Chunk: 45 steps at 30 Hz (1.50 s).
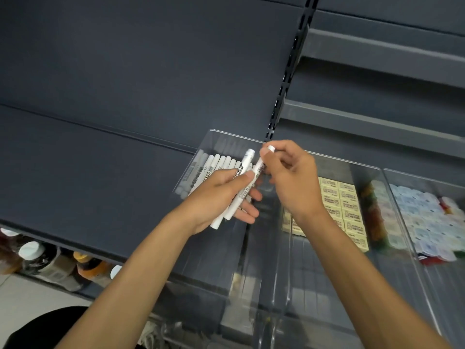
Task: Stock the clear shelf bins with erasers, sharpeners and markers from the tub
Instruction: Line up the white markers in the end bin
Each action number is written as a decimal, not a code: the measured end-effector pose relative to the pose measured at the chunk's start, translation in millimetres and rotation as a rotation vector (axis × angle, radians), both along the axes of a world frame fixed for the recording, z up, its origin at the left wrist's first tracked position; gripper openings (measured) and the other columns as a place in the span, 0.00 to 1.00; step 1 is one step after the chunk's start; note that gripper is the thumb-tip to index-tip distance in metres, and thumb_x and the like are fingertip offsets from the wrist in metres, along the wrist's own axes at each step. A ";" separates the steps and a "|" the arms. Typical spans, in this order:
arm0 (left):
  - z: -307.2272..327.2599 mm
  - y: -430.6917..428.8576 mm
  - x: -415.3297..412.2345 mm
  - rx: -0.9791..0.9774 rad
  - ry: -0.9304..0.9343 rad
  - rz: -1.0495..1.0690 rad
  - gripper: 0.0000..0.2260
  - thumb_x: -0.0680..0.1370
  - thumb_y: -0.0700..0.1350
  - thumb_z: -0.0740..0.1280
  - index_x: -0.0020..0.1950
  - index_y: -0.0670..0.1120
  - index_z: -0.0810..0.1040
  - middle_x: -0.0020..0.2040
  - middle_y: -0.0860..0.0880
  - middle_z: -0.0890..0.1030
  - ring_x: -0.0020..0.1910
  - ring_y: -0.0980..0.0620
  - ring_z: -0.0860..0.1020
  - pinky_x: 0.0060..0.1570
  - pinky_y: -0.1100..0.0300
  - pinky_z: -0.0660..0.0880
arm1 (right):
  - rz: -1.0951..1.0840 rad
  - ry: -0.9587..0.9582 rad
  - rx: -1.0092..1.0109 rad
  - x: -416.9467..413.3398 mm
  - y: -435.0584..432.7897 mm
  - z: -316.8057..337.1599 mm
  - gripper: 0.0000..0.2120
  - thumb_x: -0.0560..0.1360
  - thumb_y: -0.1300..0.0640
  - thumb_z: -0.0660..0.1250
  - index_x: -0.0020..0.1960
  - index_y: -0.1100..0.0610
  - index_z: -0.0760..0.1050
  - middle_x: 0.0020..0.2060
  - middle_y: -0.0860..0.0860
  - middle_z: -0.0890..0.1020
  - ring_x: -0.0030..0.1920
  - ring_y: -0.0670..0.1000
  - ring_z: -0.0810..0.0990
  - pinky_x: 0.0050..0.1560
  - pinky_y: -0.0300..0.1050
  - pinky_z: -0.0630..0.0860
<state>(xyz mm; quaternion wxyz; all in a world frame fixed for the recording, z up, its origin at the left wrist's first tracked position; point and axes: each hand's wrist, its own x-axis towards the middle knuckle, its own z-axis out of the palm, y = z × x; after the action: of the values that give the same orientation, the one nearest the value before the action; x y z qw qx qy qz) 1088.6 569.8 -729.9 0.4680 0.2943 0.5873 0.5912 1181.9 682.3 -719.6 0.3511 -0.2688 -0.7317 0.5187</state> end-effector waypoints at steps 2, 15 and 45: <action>-0.3 -3.6 0.9 -0.034 0.075 -0.037 0.15 0.84 0.49 0.59 0.56 0.39 0.77 0.38 0.44 0.80 0.29 0.49 0.79 0.31 0.56 0.79 | -0.040 0.012 -0.064 1.7 0.3 0.2 0.04 0.79 0.57 0.66 0.45 0.55 0.77 0.32 0.50 0.79 0.32 0.47 0.77 0.34 0.41 0.74; -14.9 5.0 -17.2 0.001 0.114 0.430 0.08 0.83 0.43 0.60 0.52 0.42 0.78 0.40 0.48 0.76 0.28 0.57 0.73 0.28 0.63 0.74 | 0.165 -0.091 -0.219 15.4 14.0 15.5 0.09 0.74 0.60 0.72 0.45 0.64 0.75 0.34 0.57 0.82 0.32 0.50 0.81 0.37 0.41 0.81; -21.9 20.7 -5.6 0.058 0.306 0.255 0.09 0.83 0.44 0.60 0.43 0.48 0.66 0.31 0.54 0.67 0.27 0.55 0.64 0.31 0.58 0.64 | 0.064 -1.209 0.467 -42.7 11.5 13.7 0.16 0.75 0.70 0.63 0.62 0.64 0.71 0.55 0.60 0.80 0.53 0.60 0.82 0.50 0.49 0.81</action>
<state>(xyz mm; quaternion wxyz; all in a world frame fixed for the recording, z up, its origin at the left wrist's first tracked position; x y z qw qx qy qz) 1083.0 590.5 -751.8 0.2860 0.3175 0.6666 0.6107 1139.2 693.8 -705.9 -0.0890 -0.4080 -0.9015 0.1132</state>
